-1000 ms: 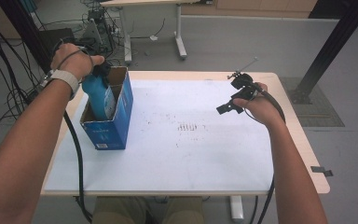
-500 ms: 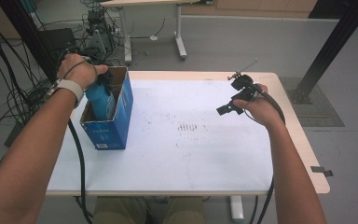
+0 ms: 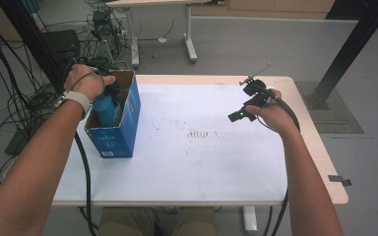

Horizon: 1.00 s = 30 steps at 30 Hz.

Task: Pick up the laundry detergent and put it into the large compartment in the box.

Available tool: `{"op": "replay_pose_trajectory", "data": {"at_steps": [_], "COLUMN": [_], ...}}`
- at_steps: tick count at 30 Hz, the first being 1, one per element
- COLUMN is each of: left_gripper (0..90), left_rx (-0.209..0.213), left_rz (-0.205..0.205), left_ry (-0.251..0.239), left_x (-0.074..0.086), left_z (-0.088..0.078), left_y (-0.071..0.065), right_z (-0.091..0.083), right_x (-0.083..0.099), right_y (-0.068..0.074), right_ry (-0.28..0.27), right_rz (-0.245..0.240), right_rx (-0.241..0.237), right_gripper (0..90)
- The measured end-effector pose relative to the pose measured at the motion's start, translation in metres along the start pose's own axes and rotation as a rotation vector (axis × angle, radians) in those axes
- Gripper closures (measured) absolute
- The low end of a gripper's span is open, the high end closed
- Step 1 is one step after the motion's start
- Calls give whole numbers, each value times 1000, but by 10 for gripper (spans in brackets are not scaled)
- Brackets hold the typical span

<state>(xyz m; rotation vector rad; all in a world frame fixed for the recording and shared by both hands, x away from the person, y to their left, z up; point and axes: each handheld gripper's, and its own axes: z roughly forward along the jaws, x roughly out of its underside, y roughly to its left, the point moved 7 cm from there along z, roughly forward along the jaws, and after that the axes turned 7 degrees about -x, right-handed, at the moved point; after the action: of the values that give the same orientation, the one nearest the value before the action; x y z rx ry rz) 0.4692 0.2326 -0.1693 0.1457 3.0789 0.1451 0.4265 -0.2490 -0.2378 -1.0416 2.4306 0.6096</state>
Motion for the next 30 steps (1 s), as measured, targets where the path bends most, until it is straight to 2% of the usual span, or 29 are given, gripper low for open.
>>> {"op": "replay_pose_trajectory", "data": {"at_steps": [9,30], "left_gripper": [374,374], "left_rx": [-2,-2], "left_rz": [16,31], "left_ry": [0,32], "left_x": [-1,-2], "left_z": [10,36], "left_y": [-5,-4], "right_z": [-1,0], "right_x": [2,6], "right_y": [0,-3], "right_ry": [-4,-7], "right_rz": [11,16], "right_rx": [2,-1], "right_gripper": [91,91]}}
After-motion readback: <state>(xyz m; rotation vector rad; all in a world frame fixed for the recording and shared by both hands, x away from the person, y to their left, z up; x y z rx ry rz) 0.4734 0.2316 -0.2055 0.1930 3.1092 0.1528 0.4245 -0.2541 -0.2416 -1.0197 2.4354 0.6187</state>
